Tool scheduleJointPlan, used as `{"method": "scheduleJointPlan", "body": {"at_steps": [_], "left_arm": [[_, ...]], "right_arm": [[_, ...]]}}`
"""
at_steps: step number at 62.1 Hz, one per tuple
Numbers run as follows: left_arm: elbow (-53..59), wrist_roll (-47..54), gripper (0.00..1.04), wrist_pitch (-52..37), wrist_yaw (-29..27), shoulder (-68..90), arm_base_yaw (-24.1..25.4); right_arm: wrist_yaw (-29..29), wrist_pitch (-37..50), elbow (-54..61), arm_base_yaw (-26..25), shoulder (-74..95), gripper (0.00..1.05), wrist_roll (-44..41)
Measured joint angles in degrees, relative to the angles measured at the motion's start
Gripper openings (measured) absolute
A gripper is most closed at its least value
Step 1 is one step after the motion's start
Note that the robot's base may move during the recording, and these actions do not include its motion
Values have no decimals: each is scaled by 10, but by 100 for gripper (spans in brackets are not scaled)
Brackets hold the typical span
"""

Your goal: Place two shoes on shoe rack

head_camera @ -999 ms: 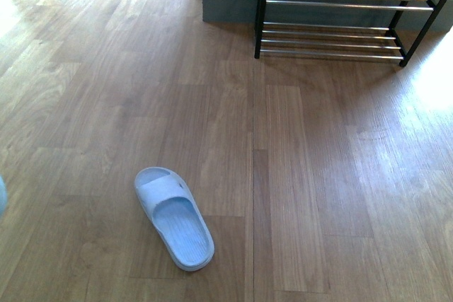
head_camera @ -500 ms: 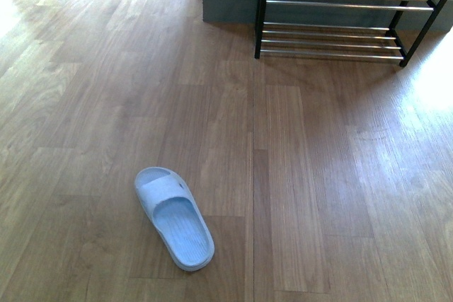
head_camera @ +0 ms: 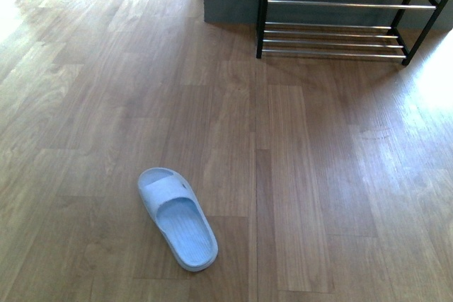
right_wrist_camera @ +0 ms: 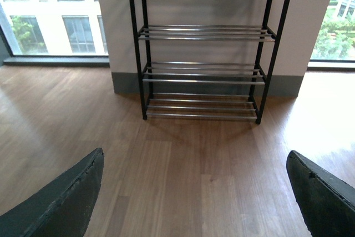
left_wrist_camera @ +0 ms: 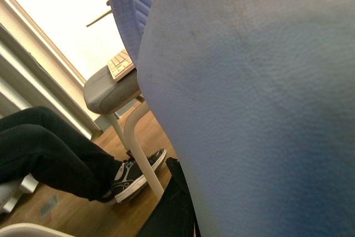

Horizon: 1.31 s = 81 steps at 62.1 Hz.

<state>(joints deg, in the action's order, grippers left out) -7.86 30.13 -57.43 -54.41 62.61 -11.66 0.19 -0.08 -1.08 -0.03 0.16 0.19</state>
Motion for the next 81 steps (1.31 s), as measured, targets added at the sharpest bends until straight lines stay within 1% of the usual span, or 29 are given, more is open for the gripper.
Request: {"method": "scheduleJointPlan", "body": {"at_steps": [70,71,72,75,77,80,81], "left_arm": [[4,3,2,-3,-3,2,0],[4,3,2,-3,-3,2,0],[4,3,2,-3,-3,2,0],[4,3,2,-3,-3,2,0],[4,3,2,-3,-3,2,0],[4,3,2,-3,-1,2,0],[4,3,2,-3,0,2,-1]], "right_arm": [[-5,0,0,0,0,95,0],[-7,-1,0,-2,0,95,-1],[-32,-6,-1,-6,3,95,-10],[-80,-30,-3,-13,10,95,-23],[-93,-40,-3,-7,17,95,-31],[-82,-37,-2,17,38,95,-45],[-69,-26,-2,31,52,95,-51]]}}
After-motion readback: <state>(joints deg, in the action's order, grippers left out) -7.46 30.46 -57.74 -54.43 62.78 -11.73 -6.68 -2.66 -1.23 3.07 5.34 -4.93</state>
